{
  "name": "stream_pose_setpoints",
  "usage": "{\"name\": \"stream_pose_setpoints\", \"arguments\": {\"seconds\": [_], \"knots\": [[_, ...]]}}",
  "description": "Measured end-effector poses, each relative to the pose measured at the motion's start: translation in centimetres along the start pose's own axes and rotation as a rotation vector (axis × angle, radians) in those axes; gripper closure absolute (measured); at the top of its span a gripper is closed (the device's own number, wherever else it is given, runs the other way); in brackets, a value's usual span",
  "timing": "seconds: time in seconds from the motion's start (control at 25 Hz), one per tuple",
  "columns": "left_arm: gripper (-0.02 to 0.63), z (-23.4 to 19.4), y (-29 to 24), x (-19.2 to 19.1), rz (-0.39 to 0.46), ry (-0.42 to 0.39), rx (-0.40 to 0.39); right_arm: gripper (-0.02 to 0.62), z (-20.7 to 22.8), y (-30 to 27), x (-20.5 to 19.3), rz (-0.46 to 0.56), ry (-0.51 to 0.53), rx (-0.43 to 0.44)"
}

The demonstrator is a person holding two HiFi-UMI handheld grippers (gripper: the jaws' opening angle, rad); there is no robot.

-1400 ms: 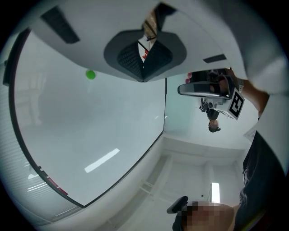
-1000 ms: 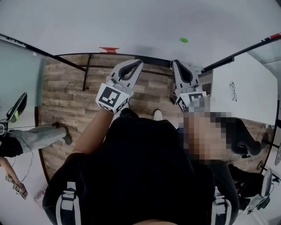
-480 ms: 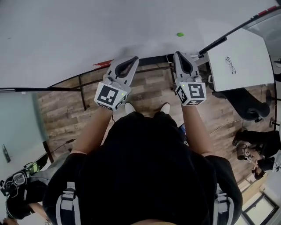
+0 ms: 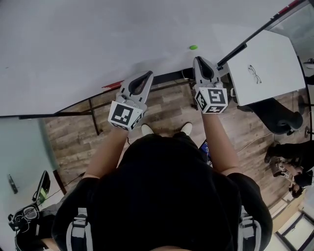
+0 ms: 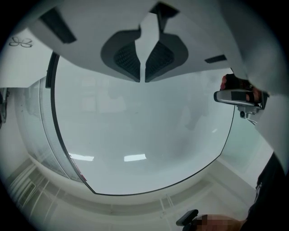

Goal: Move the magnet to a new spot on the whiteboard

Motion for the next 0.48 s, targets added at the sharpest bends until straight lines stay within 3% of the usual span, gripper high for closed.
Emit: {"name": "stream_pose_setpoints", "arguments": {"seconds": [0.12,0.48], "knots": [[0.601,-0.2,-1.1,0.0,0.003,0.000,-0.004,0.519,0.7,-1.6,-0.7,-0.009,0.001,-0.011],[0.601,-1.0,-2.6,-0.1,-0.005,0.010,0.007,0.468,1.6,-4.5,-1.8,-0.015,-0.005,-0.047]]}}
Point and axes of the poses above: the fingertips, and each gripper's own axes: y backward along the fingers, z to its right, x out of its top, the point moved 3 cm from there along y, backward along the fingers, and after that the axes turned 13 degrees about y, right-handed, at the moved point
